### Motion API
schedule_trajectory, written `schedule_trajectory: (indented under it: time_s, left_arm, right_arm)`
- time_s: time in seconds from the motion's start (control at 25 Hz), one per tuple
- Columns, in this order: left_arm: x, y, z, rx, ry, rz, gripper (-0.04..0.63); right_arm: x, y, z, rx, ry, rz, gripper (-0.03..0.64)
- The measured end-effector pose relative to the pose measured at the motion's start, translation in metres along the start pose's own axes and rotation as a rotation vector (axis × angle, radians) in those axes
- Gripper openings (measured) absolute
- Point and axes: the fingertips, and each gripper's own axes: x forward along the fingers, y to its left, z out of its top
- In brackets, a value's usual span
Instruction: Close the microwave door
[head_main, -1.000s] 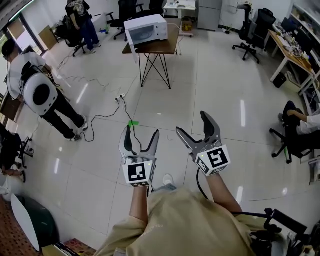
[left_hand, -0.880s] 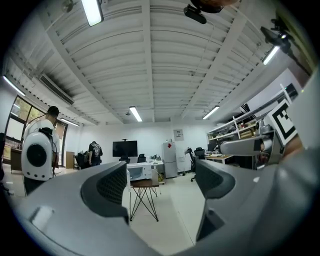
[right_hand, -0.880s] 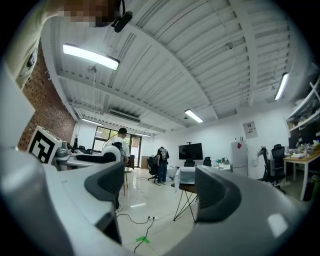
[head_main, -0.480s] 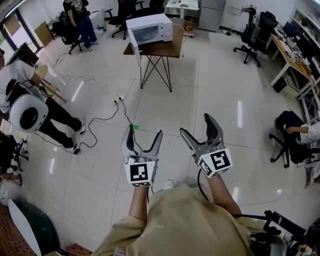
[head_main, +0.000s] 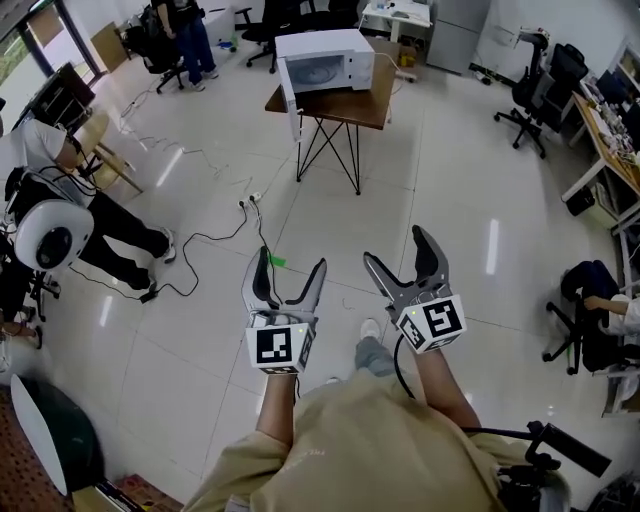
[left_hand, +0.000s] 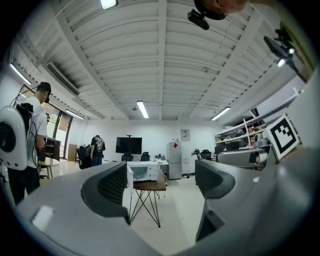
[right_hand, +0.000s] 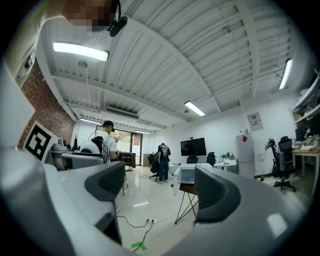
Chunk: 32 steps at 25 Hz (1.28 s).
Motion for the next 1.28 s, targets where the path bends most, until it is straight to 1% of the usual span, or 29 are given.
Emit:
schedule_trajectory:
  time_s: [0.04, 0.08, 0.16, 0.2, 0.24, 0.32, 0.36, 0.56, 0.72, 0.88, 1.04, 1.08, 1.16, 1.2, 1.28]
  left_arm:
    - [0.015, -0.004, 0.002, 0.015, -0.025, 0.005, 0.43]
    - [0.028, -0.009, 0.002, 0.026, -0.018, 0.008, 0.43]
    - [0.052, -0.021, -0.008, 0.028, 0.09, 0.018, 0.43]
    - [0.065, -0.026, -0.011, 0.03, 0.118, 0.025, 0.43]
    - [0.081, -0.028, -0.009, 0.039, 0.09, 0.031, 0.43]
    - [0.114, -0.031, -0.002, 0.059, -0.016, 0.037, 0.43]
    - [0.127, -0.032, -0.002, 0.065, -0.034, 0.039, 0.43]
    - [0.183, -0.04, -0.013, 0.086, -0.034, 0.048, 0.43]
    - [0.222, -0.048, -0.023, 0.059, -0.018, 0.063, 0.43]
    - [0.251, -0.045, -0.04, 0.068, 0.006, 0.067, 0.43]
    - [0.274, -0.034, -0.054, 0.072, 0.025, 0.062, 0.43]
    - [0.279, -0.031, -0.06, 0.078, 0.042, 0.057, 0.43]
    - [0.289, -0.02, -0.076, 0.074, 0.124, 0.05, 0.43]
    - [0.297, -0.014, -0.081, 0.062, 0.126, 0.047, 0.43]
    - [0.314, 0.001, -0.082, 0.032, 0.046, 0.039, 0.43]
  right_arm:
    - [0.008, -0.013, 0.0, 0.006, -0.007, 0.012, 0.423]
    - [0.015, -0.026, 0.002, 0.01, -0.015, 0.022, 0.423]
    - [0.027, -0.053, 0.006, 0.009, -0.025, 0.035, 0.422]
    - [0.034, -0.067, 0.008, 0.009, -0.027, 0.042, 0.422]
    - [0.041, -0.08, 0.008, 0.012, -0.03, 0.049, 0.422]
    - [0.054, -0.106, 0.007, 0.021, -0.037, 0.062, 0.422]
    - [0.059, -0.117, 0.006, 0.024, -0.038, 0.065, 0.422]
    - [0.08, -0.169, -0.004, 0.034, -0.045, 0.074, 0.422]
    - [0.095, -0.212, -0.015, 0.051, -0.033, 0.064, 0.42]
    - [0.111, -0.237, -0.034, 0.077, -0.018, 0.062, 0.42]
    - [0.131, -0.246, -0.051, 0.088, -0.003, 0.072, 0.42]
    - [0.137, -0.248, -0.054, 0.086, -0.003, 0.072, 0.42]
    - [0.151, -0.252, -0.061, 0.08, -0.001, 0.066, 0.42]
    - [0.159, -0.255, -0.065, 0.076, 0.001, 0.063, 0.42]
    - [0.175, -0.259, -0.073, 0.07, 0.012, 0.052, 0.419]
